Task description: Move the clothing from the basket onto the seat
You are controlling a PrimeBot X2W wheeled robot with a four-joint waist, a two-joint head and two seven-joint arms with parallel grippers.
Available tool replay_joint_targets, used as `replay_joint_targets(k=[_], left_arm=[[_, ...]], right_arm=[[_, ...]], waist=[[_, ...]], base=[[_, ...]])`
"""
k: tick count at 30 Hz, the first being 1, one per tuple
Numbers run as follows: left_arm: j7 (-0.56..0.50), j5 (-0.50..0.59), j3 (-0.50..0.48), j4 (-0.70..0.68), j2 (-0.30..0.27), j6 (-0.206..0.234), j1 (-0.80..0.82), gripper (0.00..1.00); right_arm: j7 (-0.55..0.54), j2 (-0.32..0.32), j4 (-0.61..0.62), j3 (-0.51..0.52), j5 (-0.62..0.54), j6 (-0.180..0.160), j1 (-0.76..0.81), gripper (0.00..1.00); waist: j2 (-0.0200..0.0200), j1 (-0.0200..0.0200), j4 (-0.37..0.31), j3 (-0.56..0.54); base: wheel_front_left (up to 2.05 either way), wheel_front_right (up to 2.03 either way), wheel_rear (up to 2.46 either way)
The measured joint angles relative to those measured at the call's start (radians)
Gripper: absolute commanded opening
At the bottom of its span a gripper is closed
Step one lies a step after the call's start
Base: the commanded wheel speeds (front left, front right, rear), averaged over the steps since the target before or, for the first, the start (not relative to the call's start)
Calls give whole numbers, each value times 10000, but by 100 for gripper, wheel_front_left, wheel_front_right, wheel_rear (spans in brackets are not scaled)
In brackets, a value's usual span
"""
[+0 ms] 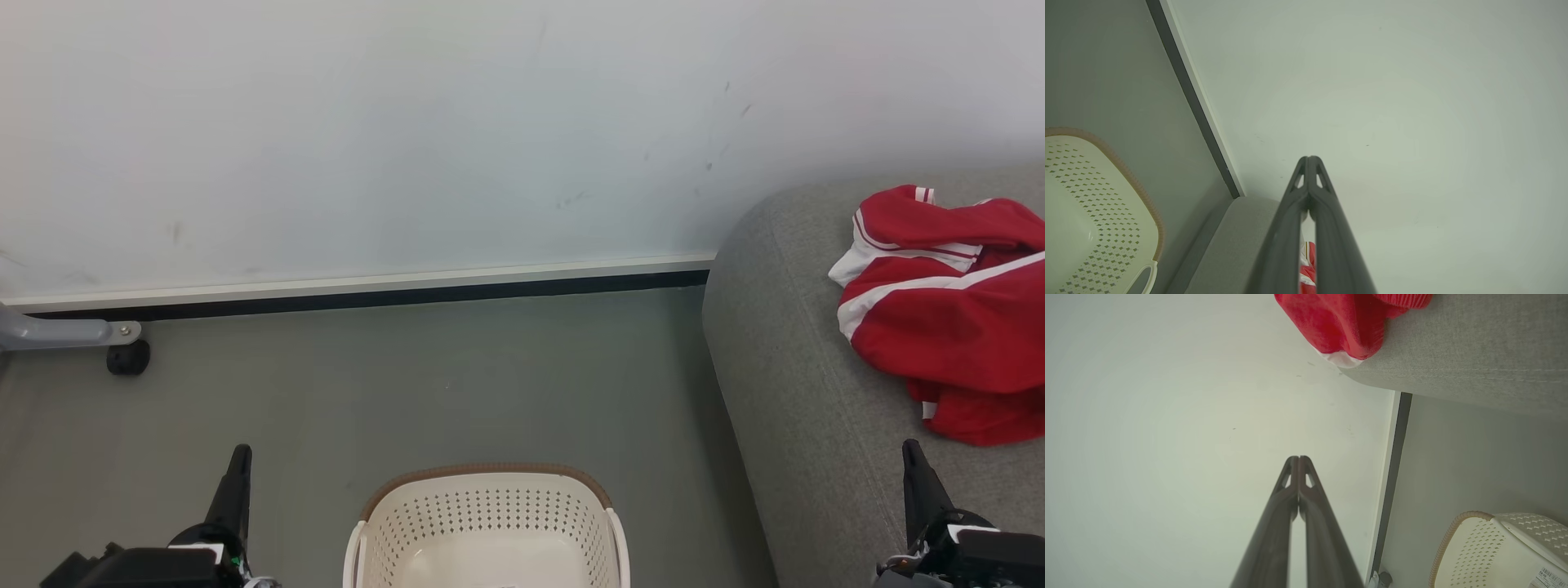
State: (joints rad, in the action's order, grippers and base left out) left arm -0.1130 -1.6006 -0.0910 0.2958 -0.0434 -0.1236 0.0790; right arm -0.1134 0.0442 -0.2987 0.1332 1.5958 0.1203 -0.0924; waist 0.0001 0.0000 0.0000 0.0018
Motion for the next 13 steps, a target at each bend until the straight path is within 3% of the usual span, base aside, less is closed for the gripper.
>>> replay_joint_targets(k=[13], left_arm=[[0,0,0,0,0,0,0,0]], right_arm=[[0,0,0,0,0,0,0,0]], waist=[[-1,0,0,0]], base=[[0,0,0]])
